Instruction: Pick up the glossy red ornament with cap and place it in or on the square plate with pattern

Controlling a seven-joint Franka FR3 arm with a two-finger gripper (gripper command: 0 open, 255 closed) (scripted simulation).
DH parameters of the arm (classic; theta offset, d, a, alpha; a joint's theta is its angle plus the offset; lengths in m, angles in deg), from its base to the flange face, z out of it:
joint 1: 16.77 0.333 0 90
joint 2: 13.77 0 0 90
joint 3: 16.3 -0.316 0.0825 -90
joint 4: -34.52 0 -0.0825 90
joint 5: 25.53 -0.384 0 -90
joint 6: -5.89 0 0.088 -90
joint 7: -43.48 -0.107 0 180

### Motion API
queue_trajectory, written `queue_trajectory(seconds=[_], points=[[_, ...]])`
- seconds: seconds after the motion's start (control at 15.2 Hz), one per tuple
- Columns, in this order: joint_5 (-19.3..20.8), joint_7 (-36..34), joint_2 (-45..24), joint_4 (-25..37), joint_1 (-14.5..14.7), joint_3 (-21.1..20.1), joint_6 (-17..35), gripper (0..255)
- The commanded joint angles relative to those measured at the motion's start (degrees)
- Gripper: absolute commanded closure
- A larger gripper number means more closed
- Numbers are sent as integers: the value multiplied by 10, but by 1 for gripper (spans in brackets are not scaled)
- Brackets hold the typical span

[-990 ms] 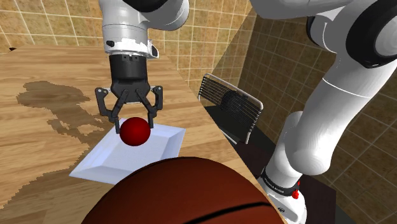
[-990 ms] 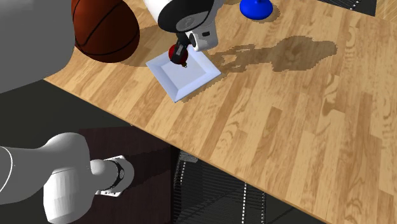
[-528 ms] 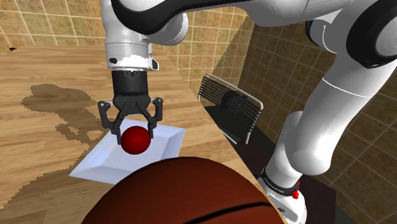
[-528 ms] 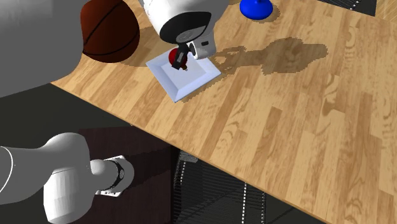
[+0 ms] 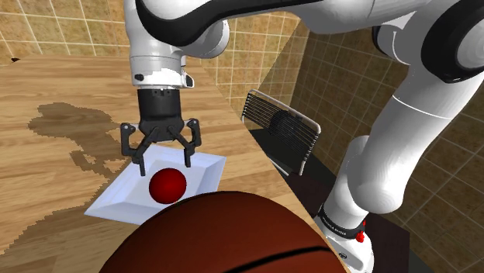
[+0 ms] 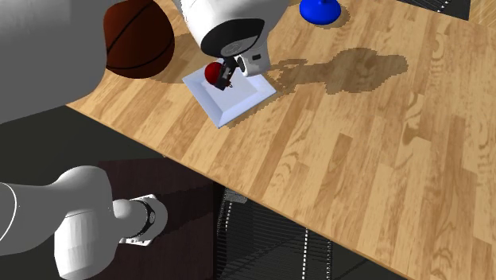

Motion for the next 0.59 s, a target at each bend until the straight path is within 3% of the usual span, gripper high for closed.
queue_trajectory(seconds=[0.0,0.2,0.53], points=[[1,0,-1,-1,-1,0,0,0],[1,0,0,0,-1,1,-1,0],[11,-7,-9,76,-12,13,-71,0]])
